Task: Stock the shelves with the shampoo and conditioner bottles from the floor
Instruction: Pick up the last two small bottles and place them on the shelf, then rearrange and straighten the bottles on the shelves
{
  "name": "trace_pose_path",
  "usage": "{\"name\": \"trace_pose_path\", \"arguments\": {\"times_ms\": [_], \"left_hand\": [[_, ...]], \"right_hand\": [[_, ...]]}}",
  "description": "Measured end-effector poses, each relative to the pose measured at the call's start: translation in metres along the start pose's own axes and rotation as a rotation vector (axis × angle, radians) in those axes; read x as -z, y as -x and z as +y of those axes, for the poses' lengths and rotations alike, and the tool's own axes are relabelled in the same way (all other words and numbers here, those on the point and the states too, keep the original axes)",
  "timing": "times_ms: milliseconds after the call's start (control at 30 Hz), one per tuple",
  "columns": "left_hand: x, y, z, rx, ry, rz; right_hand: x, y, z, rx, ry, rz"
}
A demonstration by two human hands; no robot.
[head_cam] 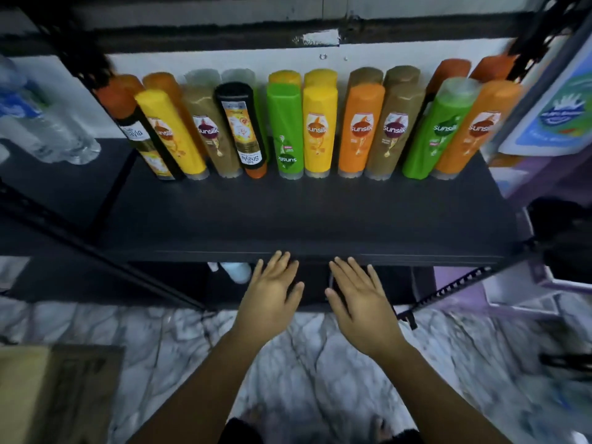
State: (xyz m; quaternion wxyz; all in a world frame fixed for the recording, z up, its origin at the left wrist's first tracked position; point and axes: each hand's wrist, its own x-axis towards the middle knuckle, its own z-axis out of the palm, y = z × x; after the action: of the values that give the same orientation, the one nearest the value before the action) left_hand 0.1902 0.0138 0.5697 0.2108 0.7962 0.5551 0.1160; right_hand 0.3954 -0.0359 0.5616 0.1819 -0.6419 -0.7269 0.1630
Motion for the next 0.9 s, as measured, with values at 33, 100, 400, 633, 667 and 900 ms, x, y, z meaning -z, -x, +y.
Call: {"name": "trace_pose_path", "arguments": {"times_ms": [33, 100, 400, 633, 667, 900], "left_hand": [[0.007, 0.011, 0.01, 0.032, -0.007, -0.048], [0.021, 0.033, 0.033, 0.1, -0.019, -0.098], [0.049, 0.059, 0.117, 0.271, 0.007, -0.165], [0.055, 0.069, 0.098, 0.318, 0.06, -0.18], [0.057, 0.071, 0.092, 0.314, 0.068, -0.192], [0.073, 0.07, 0.043, 0.205, 0.12, -0.259]], "right_hand": [[0.011, 0.01, -0.003, -0.017, -0.02, -0.04], [0.036, 0.029, -0.008, -0.046, -0.052, -0.105], [0.109, 0.068, -0.004, 0.031, -0.004, -0.245], [0.095, 0.082, -0.008, -0.065, -0.031, -0.314], [0.092, 0.083, -0.012, -0.089, -0.037, -0.314], [0.07, 0.083, -0.061, -0.287, -0.059, -0.259]]}}
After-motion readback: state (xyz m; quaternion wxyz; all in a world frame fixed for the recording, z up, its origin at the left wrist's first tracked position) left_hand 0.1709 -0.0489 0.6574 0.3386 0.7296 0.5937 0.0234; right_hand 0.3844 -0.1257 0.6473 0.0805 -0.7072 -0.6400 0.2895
